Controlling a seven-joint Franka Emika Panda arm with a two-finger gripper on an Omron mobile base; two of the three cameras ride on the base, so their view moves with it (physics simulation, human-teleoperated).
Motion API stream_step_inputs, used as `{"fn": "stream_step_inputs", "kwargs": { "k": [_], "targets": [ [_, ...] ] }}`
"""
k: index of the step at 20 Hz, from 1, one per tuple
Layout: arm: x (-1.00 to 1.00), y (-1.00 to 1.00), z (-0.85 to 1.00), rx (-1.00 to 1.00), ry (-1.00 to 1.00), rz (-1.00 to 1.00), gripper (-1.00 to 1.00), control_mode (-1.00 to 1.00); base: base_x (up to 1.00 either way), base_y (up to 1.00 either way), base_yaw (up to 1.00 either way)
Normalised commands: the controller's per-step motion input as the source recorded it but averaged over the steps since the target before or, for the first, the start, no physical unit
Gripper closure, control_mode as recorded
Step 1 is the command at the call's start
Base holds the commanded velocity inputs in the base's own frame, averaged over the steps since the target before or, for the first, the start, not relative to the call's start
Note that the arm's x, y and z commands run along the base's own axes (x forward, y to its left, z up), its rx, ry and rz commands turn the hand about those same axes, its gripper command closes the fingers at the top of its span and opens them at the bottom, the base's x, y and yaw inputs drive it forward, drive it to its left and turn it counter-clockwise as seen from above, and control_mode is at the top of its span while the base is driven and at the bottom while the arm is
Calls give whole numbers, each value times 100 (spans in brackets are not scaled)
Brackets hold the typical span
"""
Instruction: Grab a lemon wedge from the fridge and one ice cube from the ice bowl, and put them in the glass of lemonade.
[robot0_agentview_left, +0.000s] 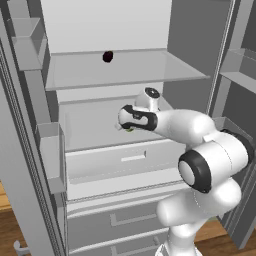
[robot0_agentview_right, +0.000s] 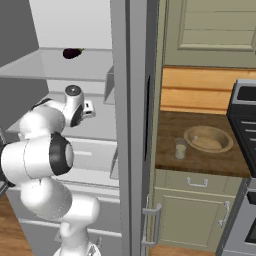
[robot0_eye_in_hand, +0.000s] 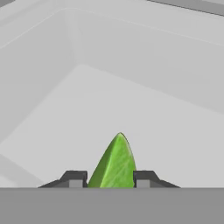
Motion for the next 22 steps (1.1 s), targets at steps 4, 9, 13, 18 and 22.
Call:
{"fn": "stream_step_inputs", "kwargs": {
  "k": [4,9,13,18,22],
  "targets": [
    [-100,-8,11,3,-8,-1,100,-100,0,0,0],
    [-100,-26,51,5,-5,-9,100,-100,0,0,0],
    [-100,-29,98,1,0,-16,100,-100,0,0,0],
    [-99,-48,91,3,26,-22,100,-100,0,0,0],
    [-100,-51,58,7,20,-26,100,-100,0,0,0]
  ]
}}
